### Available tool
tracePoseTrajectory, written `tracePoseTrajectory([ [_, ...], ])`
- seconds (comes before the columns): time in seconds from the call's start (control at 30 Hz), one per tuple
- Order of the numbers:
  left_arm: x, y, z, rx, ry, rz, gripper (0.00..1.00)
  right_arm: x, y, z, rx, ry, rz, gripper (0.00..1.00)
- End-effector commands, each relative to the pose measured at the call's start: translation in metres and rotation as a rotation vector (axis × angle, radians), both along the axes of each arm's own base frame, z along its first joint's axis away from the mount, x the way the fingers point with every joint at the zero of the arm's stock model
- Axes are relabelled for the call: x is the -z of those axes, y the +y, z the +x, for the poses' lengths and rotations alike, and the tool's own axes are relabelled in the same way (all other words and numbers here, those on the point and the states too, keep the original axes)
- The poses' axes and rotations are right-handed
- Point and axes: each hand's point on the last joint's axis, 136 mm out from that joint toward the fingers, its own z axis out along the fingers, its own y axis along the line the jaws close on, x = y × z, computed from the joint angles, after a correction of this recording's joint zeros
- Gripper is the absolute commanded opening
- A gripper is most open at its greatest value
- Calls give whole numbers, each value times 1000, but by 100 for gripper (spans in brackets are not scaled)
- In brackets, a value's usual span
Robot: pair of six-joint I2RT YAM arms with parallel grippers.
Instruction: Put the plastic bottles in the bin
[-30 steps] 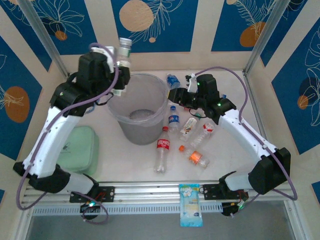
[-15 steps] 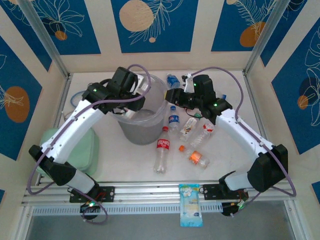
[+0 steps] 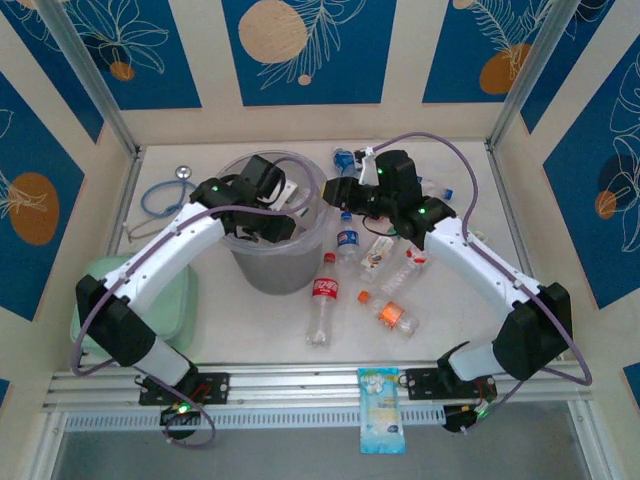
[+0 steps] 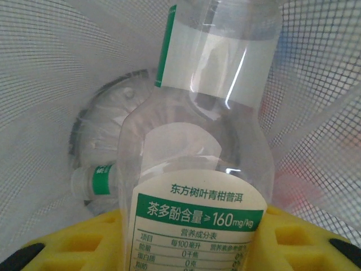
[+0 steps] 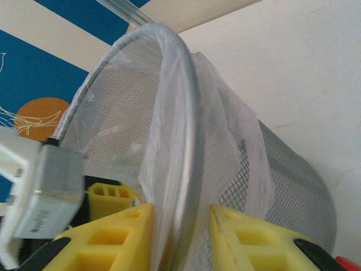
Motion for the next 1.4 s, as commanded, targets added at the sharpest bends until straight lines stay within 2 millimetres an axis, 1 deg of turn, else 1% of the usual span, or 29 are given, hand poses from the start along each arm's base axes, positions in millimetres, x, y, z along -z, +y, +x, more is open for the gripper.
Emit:
tracePoseTrajectory([
  [0.0,19,-8,1,48,36,-12,0,8,-1,2,14,13,-40,31],
  [0.2,51,-13,6,63,57,-7,0,6,-2,3,22,8,-33,31],
  [0.23,56,-14,6,74,60,-10,5,5,-2,3,21,4,-28,31],
  [0.27,58,-15,6,77,56,-17,12,4,-1,2,20,4,-21,31],
  [0.37,57,-16,6,71,44,-30,30,0,-1,0,18,-3,-11,31],
  [0.47,50,-16,7,64,37,-34,53,-4,-4,-1,25,-12,-16,32],
  [0.53,43,-15,8,62,24,-37,65,-4,-5,-2,26,-12,-18,33],
  [0.67,31,-17,8,71,7,-57,77,-3,-7,-4,24,-8,-24,35],
  [0.77,25,-18,7,73,6,-65,82,-5,-12,-5,34,-9,-29,38],
  [0.83,19,-17,7,71,-7,-68,85,-7,-15,-6,40,-10,-22,41],
  [0.93,5,-15,7,70,-32,-75,84,-17,-19,-13,38,-18,-3,46],
  [1.0,-6,-14,8,68,-52,-78,82,-24,-26,-20,42,-25,-4,49],
  [1.07,-18,-13,9,65,-68,-77,82,-31,-40,-26,64,-37,-22,52],
  [1.13,-28,-10,12,50,-91,-74,82,-32,-66,-32,120,-31,-58,55],
  [1.17,-31,-9,12,43,-103,-77,82,-28,-81,-33,155,-19,-75,57],
  [1.3,-46,-5,10,25,-141,-97,81,3,-159,-42,328,103,-153,60],
  [1.33,-50,-4,8,26,-146,-105,81,8,-177,-47,363,121,-182,60],
  [1.37,-53,-4,6,25,-148,-112,81,10,-191,-50,388,130,-210,62],
])
